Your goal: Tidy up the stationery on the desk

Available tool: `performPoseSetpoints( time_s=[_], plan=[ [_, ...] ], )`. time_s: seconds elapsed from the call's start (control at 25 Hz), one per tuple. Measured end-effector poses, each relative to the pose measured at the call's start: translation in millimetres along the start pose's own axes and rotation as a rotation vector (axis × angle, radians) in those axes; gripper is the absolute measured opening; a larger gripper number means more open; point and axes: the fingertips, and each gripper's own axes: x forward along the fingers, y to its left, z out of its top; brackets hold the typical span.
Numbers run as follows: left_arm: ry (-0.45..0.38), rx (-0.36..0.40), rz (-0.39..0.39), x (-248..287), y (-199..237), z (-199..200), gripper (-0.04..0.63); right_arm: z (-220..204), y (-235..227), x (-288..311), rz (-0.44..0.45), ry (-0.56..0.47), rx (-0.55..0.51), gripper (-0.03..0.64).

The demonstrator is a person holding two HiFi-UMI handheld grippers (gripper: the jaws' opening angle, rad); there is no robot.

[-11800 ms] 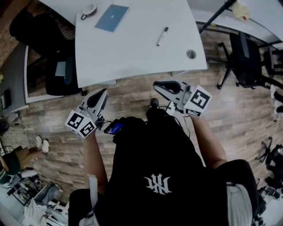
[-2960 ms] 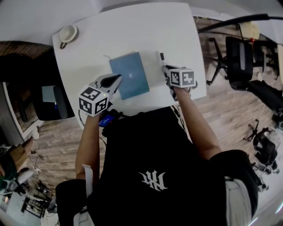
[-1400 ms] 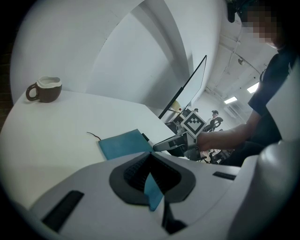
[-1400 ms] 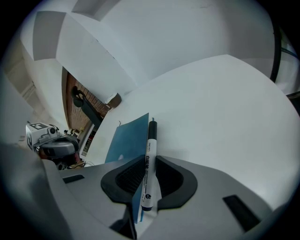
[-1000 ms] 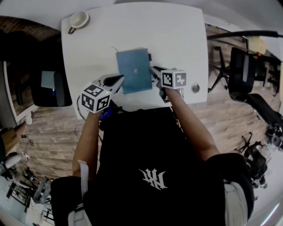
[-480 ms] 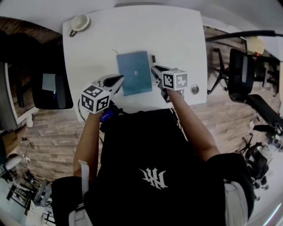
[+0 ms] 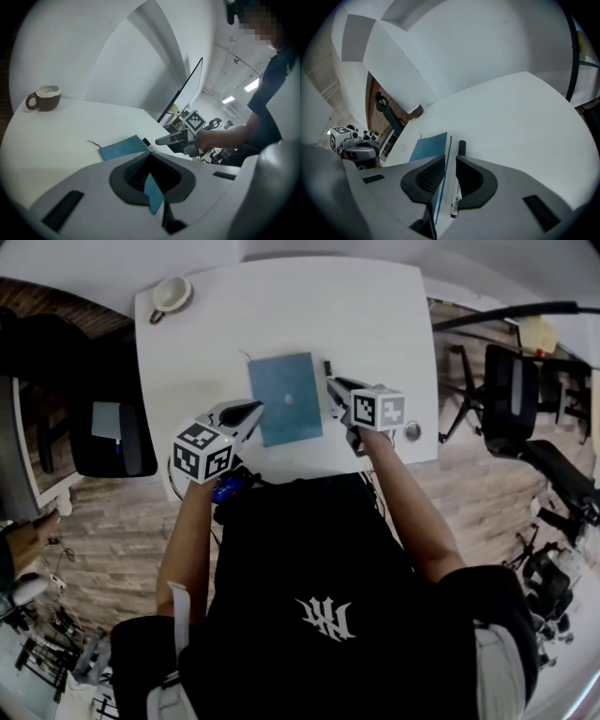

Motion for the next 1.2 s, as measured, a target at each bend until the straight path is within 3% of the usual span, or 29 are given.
performPoseSetpoints(
  time_s=[0.88,1.2],
  plan=[
    [-0.056,0.065,-0.017,-0.6,-6.9,24.5,0.003,60.5,49.5,-30.0,0.11,-0.199,-0.268,0.089],
    [-0.156,0.135,-0.021,-11.7,-16.1,60.8,0.003,90.2,92.5,-53.3,0.184,-0.299,-0.402,0.076]
  ],
)
